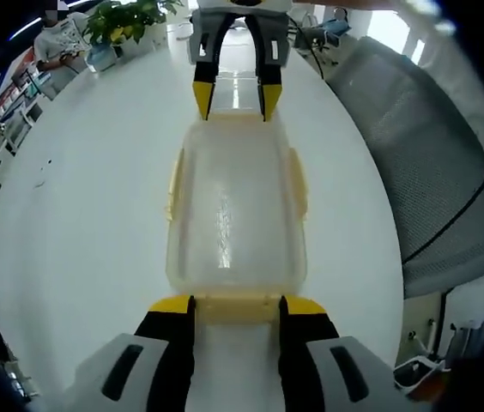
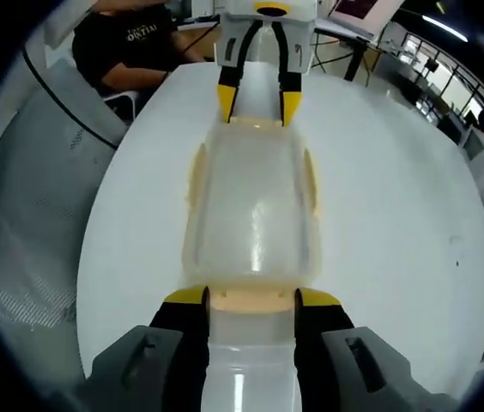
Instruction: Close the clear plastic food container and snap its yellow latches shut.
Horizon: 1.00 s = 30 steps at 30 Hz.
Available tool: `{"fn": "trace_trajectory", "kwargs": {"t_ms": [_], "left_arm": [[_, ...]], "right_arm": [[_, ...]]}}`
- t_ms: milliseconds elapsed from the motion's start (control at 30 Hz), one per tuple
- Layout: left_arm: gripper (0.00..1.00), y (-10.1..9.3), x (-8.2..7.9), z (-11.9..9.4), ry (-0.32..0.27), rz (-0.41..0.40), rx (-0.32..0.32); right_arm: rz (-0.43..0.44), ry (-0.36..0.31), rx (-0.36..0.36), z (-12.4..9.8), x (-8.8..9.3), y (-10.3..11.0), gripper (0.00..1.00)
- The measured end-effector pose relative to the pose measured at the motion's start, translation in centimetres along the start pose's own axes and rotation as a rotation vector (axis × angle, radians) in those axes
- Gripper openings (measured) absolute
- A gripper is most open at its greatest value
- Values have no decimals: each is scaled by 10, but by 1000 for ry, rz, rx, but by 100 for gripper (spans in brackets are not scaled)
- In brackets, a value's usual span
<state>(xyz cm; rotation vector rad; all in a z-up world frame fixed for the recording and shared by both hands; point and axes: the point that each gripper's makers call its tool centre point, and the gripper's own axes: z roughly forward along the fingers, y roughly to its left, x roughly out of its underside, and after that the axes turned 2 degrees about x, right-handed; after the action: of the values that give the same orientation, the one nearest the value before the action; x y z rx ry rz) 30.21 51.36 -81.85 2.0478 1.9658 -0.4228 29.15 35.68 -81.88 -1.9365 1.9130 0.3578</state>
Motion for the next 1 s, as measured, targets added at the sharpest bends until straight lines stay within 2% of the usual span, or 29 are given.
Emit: {"fn": "trace_trajectory", "kwargs": {"t_ms": [233, 433, 733, 1000], "left_arm": [[33, -3, -5, -16, 5, 3, -31], [33, -6, -16, -27, 11, 4, -44], [33, -15, -30, -27, 16, -4, -50], [33, -17, -36, -31, 28, -10, -59]], "right_arm": [[-23, -14, 17, -15, -7, -1, 35], [-33, -26, 31, -30, -10, 0, 35], [-47, -18, 38, -39, -1, 6, 35], [-52, -44, 33, -46, -2, 5, 35]]}}
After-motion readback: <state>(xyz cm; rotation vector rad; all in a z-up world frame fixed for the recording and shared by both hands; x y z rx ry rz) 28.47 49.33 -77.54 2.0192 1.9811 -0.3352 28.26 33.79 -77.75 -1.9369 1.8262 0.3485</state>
